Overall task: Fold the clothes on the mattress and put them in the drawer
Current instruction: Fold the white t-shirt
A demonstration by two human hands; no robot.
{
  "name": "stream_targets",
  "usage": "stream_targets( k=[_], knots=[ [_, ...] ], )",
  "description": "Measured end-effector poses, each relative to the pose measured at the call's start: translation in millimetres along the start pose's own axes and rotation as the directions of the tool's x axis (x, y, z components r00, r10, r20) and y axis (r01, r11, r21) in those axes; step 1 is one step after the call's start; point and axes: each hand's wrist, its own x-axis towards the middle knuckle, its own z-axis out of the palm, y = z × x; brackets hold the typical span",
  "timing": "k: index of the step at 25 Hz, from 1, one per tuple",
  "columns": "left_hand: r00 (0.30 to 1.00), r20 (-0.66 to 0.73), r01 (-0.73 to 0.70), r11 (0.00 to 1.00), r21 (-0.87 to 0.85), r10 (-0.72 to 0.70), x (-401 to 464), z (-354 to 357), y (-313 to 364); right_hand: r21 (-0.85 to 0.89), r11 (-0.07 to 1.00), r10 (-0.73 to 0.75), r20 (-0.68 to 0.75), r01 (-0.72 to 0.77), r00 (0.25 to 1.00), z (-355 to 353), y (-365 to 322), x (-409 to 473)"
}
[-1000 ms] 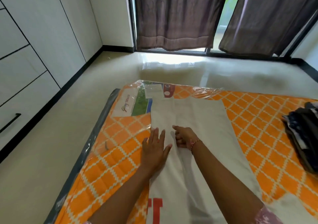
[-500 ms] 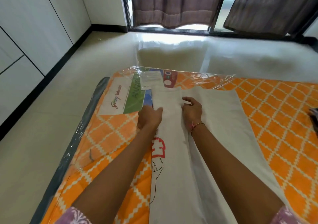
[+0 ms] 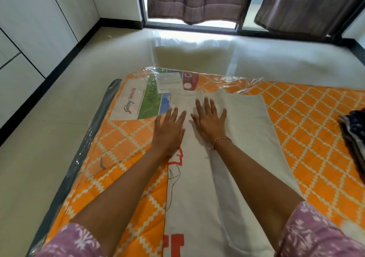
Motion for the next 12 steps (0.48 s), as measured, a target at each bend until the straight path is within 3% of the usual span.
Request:
stream_targets(
  k=[2,4,6,8,9,12],
  knots=[
    [0.997,-0.077,-0.005,0.997,0.081,0.011,-38,-2,22,0.000,1.000,0.018,-0.053,-0.018,0.998,1,9,-33],
    [0.985,-0.170,0.032,0.999,0.032,-0.026,-90,9,58,0.019,0.996,0.087,-0.077,-0.085,0.993,16,19,-82],
    [1.000,-0.019,-0.003,0.997,-0.074,0.002,-144,15,82,0.031,0.976,0.216,0.009,-0.216,0.976,24,37,-131],
    [0.981,0.180,-0.066,0.998,-0.019,0.069,-177,23,80,0.038,0.958,0.283,0.047,-0.285,0.958,18,62,-169],
    [0.977,0.208,-0.042,0.999,0.007,0.039,-182,22,79,0.050,0.960,0.275,0.032,-0.277,0.961,12,76,-187],
    [0.995,0.098,-0.011,1.000,0.004,0.010,-186,13,105,0.048,0.960,0.280,-0.070,-0.277,0.957,0,119,-245]
  ],
)
